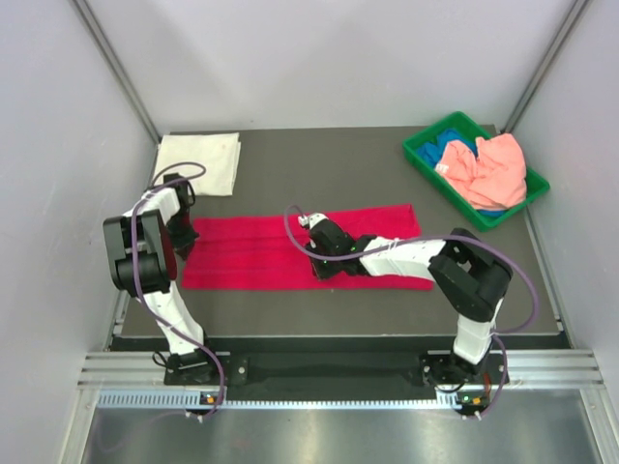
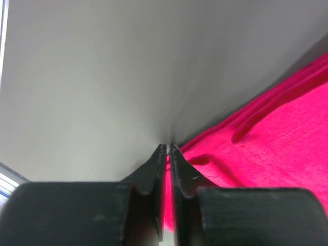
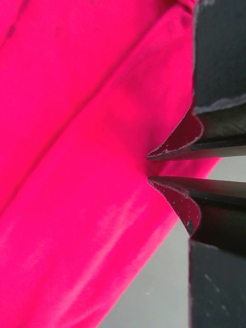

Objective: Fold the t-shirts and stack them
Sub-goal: Fold the tshirt

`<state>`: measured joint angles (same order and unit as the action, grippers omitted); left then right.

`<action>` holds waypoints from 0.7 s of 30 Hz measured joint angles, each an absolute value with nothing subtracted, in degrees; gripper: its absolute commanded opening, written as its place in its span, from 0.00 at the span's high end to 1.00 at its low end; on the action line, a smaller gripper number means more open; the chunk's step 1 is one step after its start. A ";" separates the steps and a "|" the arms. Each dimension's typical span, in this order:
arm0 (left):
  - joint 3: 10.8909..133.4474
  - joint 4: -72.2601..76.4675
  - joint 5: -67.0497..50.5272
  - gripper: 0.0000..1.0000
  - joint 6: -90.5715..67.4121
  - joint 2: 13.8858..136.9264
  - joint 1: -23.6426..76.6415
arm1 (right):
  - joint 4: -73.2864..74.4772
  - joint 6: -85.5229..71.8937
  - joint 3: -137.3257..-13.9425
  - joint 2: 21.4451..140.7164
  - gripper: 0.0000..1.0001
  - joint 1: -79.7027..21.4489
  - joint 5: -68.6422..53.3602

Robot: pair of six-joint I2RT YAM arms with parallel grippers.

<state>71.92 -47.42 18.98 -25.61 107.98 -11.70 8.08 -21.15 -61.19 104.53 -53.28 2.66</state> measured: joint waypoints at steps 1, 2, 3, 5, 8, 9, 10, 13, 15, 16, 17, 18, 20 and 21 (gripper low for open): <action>72.25 -47.53 18.98 0.75 -25.58 108.09 -11.70 | 8.14 -21.10 -60.82 104.18 0.81 -53.65 3.03; 72.64 -47.68 18.96 0.67 -25.74 108.09 -11.70 | 8.34 -21.10 -60.51 103.79 0.82 -54.02 3.22; 73.19 -48.01 18.98 0.65 -25.91 108.05 -11.70 | 8.51 -21.12 -60.34 103.48 0.82 -54.30 3.36; 74.50 -48.66 19.44 0.63 -26.59 107.42 -11.70 | 8.54 -21.26 -60.36 103.09 0.83 -54.74 3.53; 75.37 -49.74 21.17 0.69 -27.86 103.68 -11.84 | 8.51 -22.06 -60.40 102.87 0.83 -54.87 3.68; 75.42 -50.17 21.69 0.72 -28.53 101.73 -12.05 | 8.54 -22.15 -60.40 102.85 0.83 -54.87 3.70; 75.42 -50.54 21.61 0.75 -29.17 99.48 -12.53 | 8.54 -22.37 -60.42 102.87 0.84 -54.87 3.73; 75.31 -51.48 18.68 0.83 -31.88 92.66 -16.10 | 8.14 -22.81 -60.58 103.04 0.84 -54.87 3.62; 74.02 -51.24 14.61 0.96 -34.96 88.33 -20.56 | 7.92 -23.07 -61.36 103.81 0.84 -54.87 3.38; 72.66 -51.05 12.69 1.00 -36.73 86.48 -22.37 | 7.70 -23.11 -61.67 104.22 0.84 -54.87 3.22; 70.17 -50.50 11.03 1.00 -39.16 84.14 -24.38 | 7.46 -23.11 -61.84 104.47 0.84 -54.87 3.07; 67.68 -50.68 9.74 1.00 -41.21 82.17 -25.65 | 7.14 -23.11 -61.95 104.68 0.84 -54.87 2.96; 61.08 -50.17 7.01 1.00 -46.06 77.82 -26.22 | 6.72 -23.11 -61.95 104.73 0.84 -54.85 2.70; 58.19 -50.13 5.87 1.00 -47.88 75.99 -26.00 | 6.37 -23.09 -61.95 104.73 0.84 -54.85 2.50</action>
<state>58.19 -50.13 5.87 -47.88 75.99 -26.00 6.37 -23.09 -61.95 104.73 -54.85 2.50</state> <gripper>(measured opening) 0.011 0.161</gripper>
